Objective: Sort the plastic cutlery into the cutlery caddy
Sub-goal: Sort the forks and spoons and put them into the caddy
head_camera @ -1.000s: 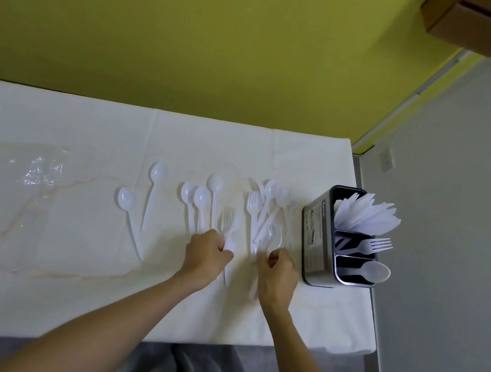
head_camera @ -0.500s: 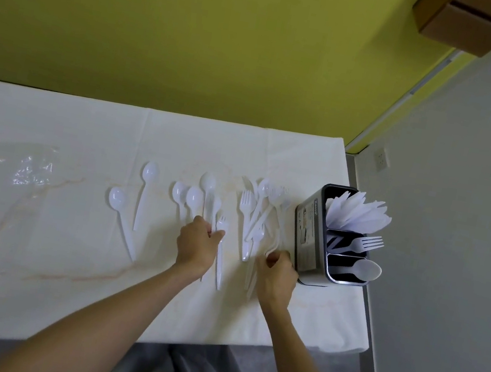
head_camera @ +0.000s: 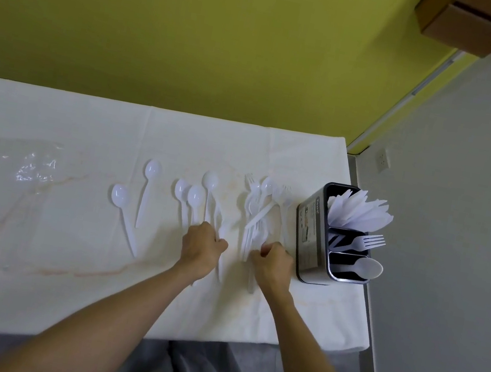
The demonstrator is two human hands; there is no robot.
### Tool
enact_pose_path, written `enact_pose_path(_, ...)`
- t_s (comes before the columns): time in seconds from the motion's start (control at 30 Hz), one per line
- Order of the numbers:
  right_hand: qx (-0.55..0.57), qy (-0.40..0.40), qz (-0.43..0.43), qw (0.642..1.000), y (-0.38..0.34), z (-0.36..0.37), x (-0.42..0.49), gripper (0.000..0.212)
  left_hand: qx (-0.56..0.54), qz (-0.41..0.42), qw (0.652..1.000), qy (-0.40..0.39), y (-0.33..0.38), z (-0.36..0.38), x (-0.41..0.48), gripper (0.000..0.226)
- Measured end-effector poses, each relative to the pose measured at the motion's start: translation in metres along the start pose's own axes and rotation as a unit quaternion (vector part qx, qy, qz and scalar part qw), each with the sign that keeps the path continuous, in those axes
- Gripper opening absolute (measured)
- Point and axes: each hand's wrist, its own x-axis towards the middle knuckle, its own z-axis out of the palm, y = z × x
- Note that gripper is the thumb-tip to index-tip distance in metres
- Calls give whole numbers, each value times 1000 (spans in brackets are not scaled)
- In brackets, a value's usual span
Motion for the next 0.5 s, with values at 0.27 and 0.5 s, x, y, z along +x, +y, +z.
enact_pose_path(0.27, 99, 82, -7, 992, -8, -8, -9, 11, -60, -19, 997, 39, -13, -3, -3, 17)
enact_pose_path(0.5, 95, 65, -48, 992, -47, 3, 8, 13, -163, -57, 983, 60, -19, -8, -7, 21)
